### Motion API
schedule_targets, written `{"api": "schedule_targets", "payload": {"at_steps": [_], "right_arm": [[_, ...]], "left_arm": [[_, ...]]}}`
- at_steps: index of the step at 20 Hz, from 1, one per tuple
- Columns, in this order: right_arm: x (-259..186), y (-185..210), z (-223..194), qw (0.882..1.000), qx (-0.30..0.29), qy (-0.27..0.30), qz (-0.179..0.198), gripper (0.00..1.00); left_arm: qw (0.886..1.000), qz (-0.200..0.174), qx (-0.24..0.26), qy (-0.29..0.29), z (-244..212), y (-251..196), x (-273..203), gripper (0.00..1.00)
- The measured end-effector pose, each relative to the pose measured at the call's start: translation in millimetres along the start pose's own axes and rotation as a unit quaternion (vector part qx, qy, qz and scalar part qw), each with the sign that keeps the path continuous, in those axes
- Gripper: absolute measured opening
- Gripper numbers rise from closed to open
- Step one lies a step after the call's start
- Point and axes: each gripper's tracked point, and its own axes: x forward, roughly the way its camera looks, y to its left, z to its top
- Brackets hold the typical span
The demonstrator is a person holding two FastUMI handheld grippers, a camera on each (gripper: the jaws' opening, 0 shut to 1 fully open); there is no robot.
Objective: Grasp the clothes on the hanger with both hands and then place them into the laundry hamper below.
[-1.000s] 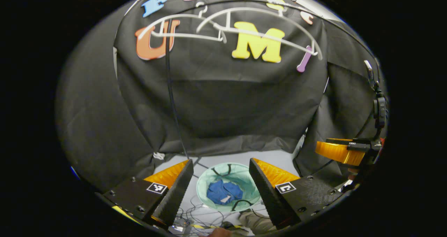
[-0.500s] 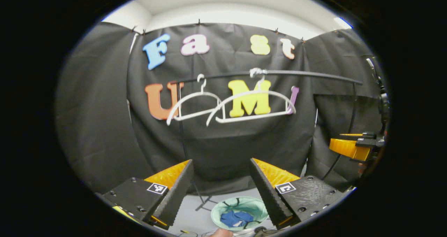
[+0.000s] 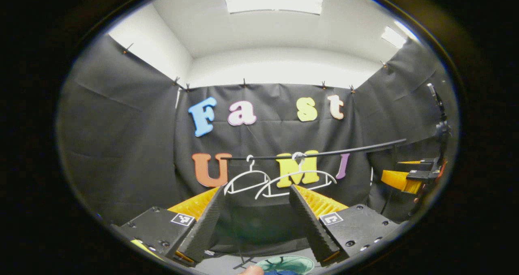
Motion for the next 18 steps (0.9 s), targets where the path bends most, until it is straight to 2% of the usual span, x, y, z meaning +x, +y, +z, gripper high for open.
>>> {"api": "schedule_targets", "payload": {"at_steps": [5, 10, 18], "right_arm": [[-63, -44, 21, 0.999, -0.028, -0.019, 0.001, 0.99], [-113, -70, 27, 0.999, -0.026, -0.035, 0.010, 0.99], [-155, -90, 60, 0.997, -0.023, -0.071, 0.025, 0.99]], "left_arm": [[0.999, 0.036, -0.014, -0.021, 27, -15, -67, 1.00], [0.999, 0.046, -0.012, -0.010, 29, -45, -120, 1.00], [0.998, 0.051, 0.003, -0.036, 68, -69, -150, 1.00]]}}
